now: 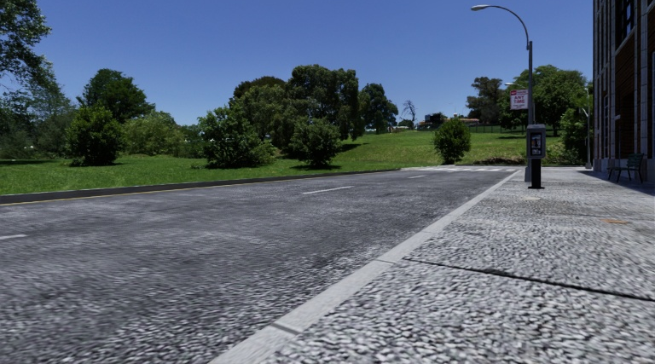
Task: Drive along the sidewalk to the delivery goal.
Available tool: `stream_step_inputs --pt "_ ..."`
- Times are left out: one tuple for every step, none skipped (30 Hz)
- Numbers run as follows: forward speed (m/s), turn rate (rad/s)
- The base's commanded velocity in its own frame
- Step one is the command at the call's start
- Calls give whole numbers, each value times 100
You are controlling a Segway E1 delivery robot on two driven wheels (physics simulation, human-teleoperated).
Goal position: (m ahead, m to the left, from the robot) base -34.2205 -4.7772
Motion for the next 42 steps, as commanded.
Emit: stream_step_inputs --pt "0 0" --pt "0 0" --pt "0 0" --pt "0 0" --pt "0 0" --pt "0 0" --pt "0 0" --pt "0 0" --pt "0 0" --pt "0 0" --pt "0 0" --pt "0 0" --pt "0 0" --pt "0 0" --pt "0 0" --pt "0 0" --pt "0 0" --pt "0 0" --pt "0 0" --pt "0 0" --pt "0 0" --pt "0 0" --pt "0 0" --pt "0 0" --pt "0 0" --pt "0 0" --pt "0 0" --pt "0 0" --pt "0 0" --pt "0 0" --pt "62 0" --pt "62 0" --pt "85 -3" --pt "111 -23" --pt "122 -44" --pt "126 -49" --pt "126 -49" --pt "133 -50" --pt "145 -50" --pt "152 -50" --pt "152 -50" --pt "154 -50"
